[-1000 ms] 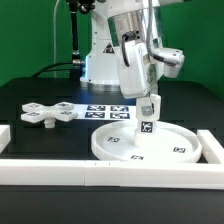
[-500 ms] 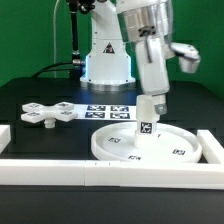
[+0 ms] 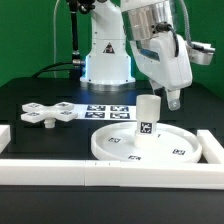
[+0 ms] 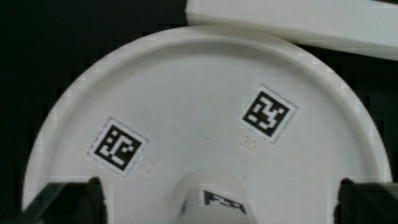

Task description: Assemble round table

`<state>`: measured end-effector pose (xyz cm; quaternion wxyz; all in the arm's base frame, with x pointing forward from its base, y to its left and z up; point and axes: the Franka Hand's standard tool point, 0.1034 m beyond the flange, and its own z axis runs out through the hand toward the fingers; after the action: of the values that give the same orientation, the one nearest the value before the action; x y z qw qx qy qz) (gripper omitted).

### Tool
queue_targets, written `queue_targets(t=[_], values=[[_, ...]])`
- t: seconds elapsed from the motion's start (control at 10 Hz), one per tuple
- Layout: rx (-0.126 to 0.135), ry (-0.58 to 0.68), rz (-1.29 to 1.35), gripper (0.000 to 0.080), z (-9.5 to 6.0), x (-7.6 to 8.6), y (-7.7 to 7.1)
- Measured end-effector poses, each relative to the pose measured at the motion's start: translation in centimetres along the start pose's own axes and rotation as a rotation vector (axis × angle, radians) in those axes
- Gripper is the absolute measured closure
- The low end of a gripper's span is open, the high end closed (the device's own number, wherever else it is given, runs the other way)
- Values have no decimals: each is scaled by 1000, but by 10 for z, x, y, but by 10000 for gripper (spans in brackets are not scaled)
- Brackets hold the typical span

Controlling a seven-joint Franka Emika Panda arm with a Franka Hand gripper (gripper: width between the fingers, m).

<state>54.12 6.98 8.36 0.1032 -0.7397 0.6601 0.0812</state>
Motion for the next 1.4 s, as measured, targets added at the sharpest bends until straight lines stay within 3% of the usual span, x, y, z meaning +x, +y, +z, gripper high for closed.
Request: queue_targets(t=[0.2, 0.3, 0.6, 0.7, 1.0, 1.2, 1.4], values=[[-11, 4, -30, 151, 2, -1, 2], [-44, 8, -157, 151, 5, -6, 7], [-98, -47, -453, 151, 7, 1, 24], [-82, -46, -416, 151, 6, 2, 26], [-80, -54, -648, 151, 7, 3, 27], [-116, -29, -956, 151, 6, 8, 30], [-130, -31, -1210, 151, 3, 14, 38]])
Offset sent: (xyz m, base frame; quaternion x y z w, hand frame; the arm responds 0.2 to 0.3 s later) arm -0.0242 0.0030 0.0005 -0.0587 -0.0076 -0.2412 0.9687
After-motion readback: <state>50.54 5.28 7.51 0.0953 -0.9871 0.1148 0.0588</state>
